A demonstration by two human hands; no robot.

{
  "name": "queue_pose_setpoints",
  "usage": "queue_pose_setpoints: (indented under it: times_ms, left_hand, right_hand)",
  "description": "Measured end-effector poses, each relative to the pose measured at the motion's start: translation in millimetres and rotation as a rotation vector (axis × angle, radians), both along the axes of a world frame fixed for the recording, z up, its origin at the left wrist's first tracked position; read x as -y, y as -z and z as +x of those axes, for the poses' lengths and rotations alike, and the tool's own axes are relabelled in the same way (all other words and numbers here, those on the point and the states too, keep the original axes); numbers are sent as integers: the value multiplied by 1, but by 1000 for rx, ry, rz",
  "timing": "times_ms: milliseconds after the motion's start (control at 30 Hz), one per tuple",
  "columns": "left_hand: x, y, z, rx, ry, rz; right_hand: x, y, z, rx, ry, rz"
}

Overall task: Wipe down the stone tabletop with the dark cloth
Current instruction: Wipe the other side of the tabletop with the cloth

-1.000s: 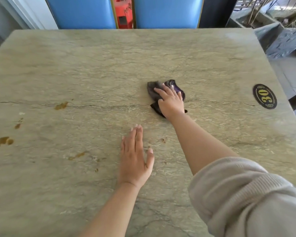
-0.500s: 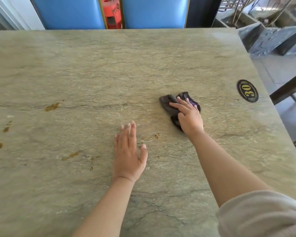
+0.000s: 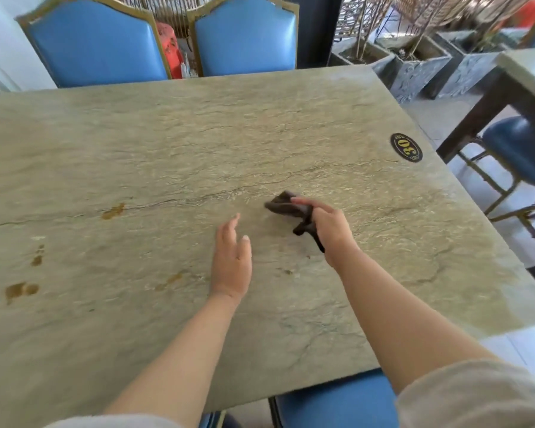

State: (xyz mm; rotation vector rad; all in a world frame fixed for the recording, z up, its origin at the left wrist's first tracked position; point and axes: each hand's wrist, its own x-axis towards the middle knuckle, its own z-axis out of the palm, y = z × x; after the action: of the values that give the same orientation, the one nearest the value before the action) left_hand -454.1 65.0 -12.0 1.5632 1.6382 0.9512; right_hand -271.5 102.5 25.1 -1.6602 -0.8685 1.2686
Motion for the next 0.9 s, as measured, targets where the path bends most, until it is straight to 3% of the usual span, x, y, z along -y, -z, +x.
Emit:
queue_pose_setpoints:
  times_ms: [100,200,333,433,700,800,900]
  left_hand:
    - [-11,2,-47,-223,78,54]
    - [-26,13,-85,-431,107,58]
    - [-47,21,-105,-663,99,12]
    - [-60,25,-120,-813,91,-135]
    - [-64,37,-128,-929,91,-104]
    - [-62,40,-129,-910,90,-70]
    - [-61,40,-129,-856,37,-42]
  right_hand:
    - [-18,15,-16,222,17,-12]
    - [-16,37,-59,655,-258,-104]
    - [-8,46,-120,875,-534,-13]
    - [-17,54,-121,1074,-563,-2]
    - [-161,60,-114,1190,-302,-231]
    - [-202,60,-143,1177,-373,-163]
    - [-205,59,-183,1172,-603,54]
